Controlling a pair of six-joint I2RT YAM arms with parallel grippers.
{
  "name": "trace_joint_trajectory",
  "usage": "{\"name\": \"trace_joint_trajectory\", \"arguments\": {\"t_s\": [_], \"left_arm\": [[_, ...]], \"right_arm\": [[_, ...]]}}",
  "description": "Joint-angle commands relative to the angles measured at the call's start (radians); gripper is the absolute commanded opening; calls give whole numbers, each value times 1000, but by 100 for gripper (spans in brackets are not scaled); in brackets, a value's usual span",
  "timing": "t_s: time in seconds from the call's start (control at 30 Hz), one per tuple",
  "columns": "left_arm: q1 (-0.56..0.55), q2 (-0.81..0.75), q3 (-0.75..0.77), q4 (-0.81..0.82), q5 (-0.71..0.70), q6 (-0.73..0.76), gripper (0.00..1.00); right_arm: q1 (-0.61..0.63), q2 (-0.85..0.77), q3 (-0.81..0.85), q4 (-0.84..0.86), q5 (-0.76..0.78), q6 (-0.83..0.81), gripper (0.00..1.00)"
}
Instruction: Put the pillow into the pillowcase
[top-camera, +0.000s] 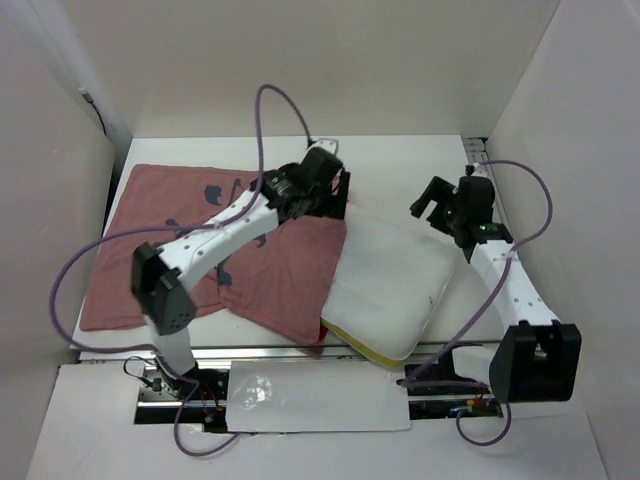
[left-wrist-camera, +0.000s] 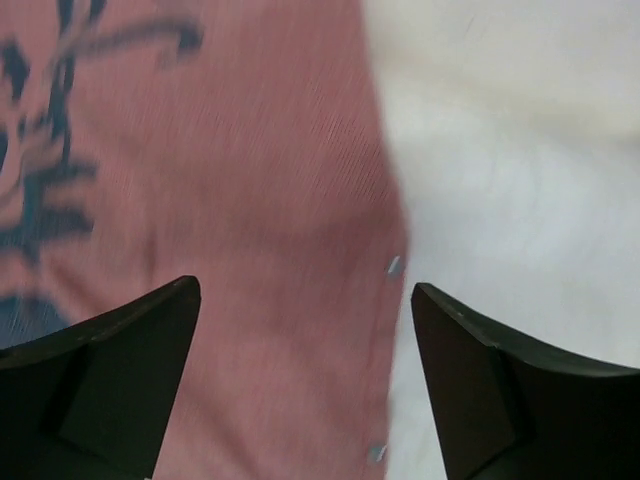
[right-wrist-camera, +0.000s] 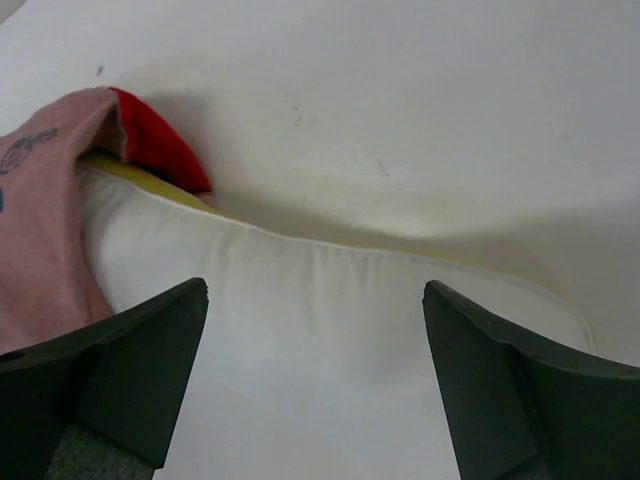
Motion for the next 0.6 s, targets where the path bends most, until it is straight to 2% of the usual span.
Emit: {"name": "trace_joint_trajectory", "arguments": {"t_s": [0.0,0.03,0.17,0.3,0.37,0.47,0.5,0.57], "left_arm": [[27,216,270,34,34,182,100],[38,283,453,-26,51,218,100],[89,532,725,-56,68,258,100],[98,609,684,73,-53,284,100],[75,656,684,105,-143,305,100],[75,708,702,127,-195,315,98],[75,733,713,127,-215,298,95],[75,744,713,150,-248,287,83]], "right_arm": [[-75,78,102,153,-411,-189,96],[-75,139,128,153,-422,-287,99],[-51,251,202,229,-506,-469,99],[-60,319,229,194,-603,-611,99],[-60,334,229,185,-660,-682,99],[-60,383,229,147,-755,-748,99],[-60,396,229,109,-793,-769,99],[-31,419,241,81,-793,-797,99]]}}
